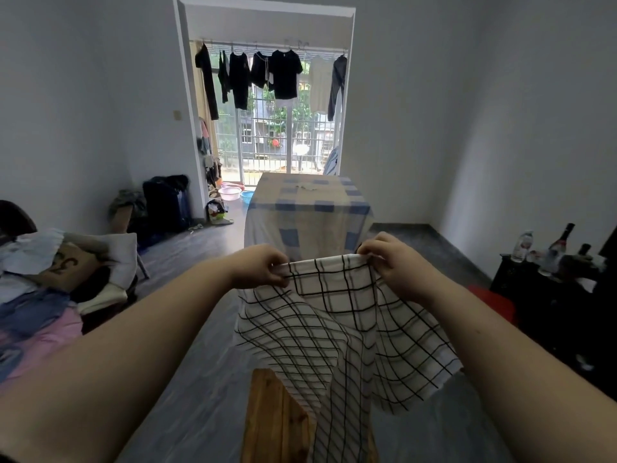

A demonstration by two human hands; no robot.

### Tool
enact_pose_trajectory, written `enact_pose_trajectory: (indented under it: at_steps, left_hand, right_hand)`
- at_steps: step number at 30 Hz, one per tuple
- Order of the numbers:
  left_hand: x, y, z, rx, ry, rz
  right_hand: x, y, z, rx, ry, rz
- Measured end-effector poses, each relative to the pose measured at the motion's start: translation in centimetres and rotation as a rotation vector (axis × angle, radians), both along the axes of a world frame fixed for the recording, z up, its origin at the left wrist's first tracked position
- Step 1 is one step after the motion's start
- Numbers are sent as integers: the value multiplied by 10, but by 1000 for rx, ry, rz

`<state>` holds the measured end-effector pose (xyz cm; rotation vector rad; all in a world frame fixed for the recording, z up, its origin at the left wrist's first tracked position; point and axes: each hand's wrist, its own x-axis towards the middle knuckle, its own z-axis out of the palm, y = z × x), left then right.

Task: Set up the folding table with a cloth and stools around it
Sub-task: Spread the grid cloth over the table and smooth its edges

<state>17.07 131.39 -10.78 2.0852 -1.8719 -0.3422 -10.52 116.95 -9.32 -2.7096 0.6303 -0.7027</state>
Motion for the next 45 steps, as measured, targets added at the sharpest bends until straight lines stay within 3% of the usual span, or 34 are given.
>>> enact_pose_trajectory:
  at_steps: [7,10,17,26,30,36,41,45]
  left_hand:
    - [18,14,-10,-200,-143,127]
    - [24,18,-10,-304,-216,151]
    - [36,22,3,-399,-248,53]
    - [76,64,7,-360,-189,119]
    - [89,67,10,-328,-308,200]
    - [108,92,4,-368,-351,359]
    - [114,119,-3,-293,-341,285]
    - [115,136,-12,-258,-292,245]
  right_hand:
    - [-5,-7,-16,-71,119,-183]
    - [-8,-10,-18,-89,193,-164]
    - [-4,-20,-32,47,484,-144]
    - [-36,-38,-52,88,212,-348]
    - [-32,-29,-32,33,142,-293]
    - [-29,-7,-4,185,90,-25]
    - [-32,-4,-3,76,180,-203]
    - [-33,1,-6,-68,130,-379]
